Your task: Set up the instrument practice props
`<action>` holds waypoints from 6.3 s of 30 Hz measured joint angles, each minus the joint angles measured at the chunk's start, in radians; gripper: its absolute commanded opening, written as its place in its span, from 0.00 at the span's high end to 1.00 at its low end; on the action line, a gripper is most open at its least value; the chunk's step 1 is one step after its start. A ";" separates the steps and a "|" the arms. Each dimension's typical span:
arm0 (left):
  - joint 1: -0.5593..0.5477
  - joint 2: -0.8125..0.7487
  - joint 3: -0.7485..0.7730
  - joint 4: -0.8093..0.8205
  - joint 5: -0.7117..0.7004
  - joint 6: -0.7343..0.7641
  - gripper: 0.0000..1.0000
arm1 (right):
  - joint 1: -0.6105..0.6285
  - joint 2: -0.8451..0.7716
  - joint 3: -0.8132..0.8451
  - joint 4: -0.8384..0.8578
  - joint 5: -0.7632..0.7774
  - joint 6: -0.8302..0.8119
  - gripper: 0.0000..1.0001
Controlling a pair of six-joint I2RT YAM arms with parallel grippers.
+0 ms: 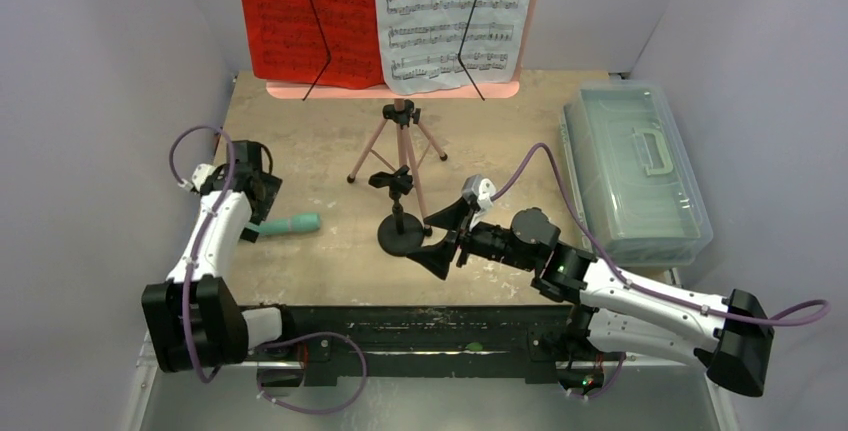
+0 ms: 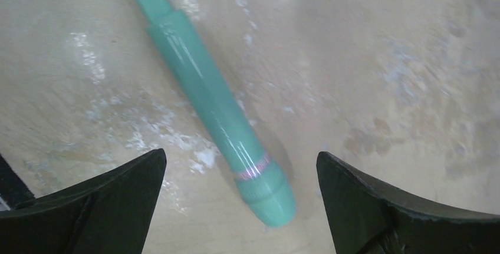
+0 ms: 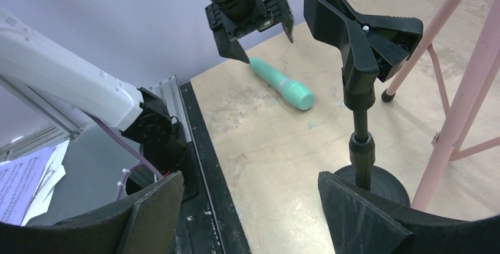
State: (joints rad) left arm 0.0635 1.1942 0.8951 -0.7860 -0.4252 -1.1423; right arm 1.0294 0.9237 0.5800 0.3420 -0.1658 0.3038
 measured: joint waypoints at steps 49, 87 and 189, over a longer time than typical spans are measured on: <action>-0.274 -0.328 0.701 0.199 0.406 0.787 1.00 | 0.000 -0.186 0.063 -0.139 0.109 -0.012 0.11; -0.406 -0.355 0.032 1.343 1.321 0.183 1.00 | 0.041 0.213 0.304 0.311 -0.124 0.262 0.13; -1.064 -0.193 0.243 0.250 0.890 1.182 1.00 | 0.051 -0.402 0.158 -0.609 0.055 -0.248 0.05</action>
State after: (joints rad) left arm -1.0008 1.0012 1.1381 -0.5358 0.4644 0.0399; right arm 1.0805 0.5217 0.7383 -0.2672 -0.1104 0.0559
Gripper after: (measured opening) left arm 0.367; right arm 0.889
